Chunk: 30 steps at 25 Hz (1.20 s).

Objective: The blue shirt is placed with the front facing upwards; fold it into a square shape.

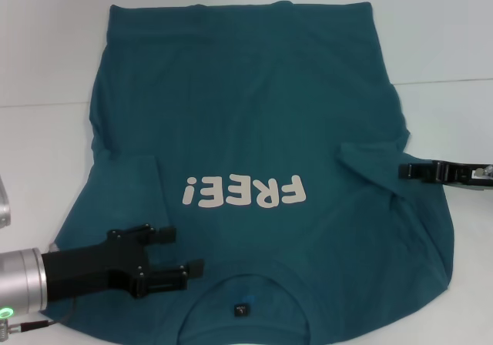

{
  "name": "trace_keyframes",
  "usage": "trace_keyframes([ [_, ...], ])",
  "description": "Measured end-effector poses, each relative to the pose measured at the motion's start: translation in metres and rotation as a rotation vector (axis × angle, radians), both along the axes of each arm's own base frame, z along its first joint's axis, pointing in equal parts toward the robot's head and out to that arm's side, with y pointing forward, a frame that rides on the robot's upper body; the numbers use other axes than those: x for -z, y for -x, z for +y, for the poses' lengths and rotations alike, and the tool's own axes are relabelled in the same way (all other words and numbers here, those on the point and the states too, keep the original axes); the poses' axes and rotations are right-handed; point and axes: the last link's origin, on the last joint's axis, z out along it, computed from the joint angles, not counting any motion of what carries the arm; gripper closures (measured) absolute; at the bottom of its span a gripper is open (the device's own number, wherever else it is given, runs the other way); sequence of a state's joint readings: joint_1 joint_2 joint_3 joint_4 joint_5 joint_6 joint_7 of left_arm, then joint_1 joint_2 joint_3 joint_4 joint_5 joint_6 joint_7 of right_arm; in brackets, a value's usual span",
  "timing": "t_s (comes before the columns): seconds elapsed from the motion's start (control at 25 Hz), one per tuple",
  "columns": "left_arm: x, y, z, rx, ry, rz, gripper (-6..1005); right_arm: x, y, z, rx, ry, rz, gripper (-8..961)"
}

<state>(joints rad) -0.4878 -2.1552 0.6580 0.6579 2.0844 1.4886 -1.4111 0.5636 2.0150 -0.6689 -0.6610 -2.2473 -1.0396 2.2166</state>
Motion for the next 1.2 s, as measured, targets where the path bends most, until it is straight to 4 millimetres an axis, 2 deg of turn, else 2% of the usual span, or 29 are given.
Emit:
trace_keyframes([
  [0.24,0.0,0.0,0.0,0.0,0.001,-0.001,121,-0.008,-0.006,-0.01,0.007,0.009,0.032,423],
  [0.68,0.002,-0.001,-0.001,0.001,0.006,-0.007,125,-0.031,-0.027,-0.043,0.073,0.022,0.082,441],
  [0.88,0.002,-0.003,0.0,0.008,0.007,-0.008,124,-0.025,-0.026,-0.04,0.073,0.01,0.072,450],
  [1.2,0.002,-0.004,0.001,0.01,0.006,-0.008,123,-0.013,-0.015,-0.019,0.061,-0.019,0.057,463],
])
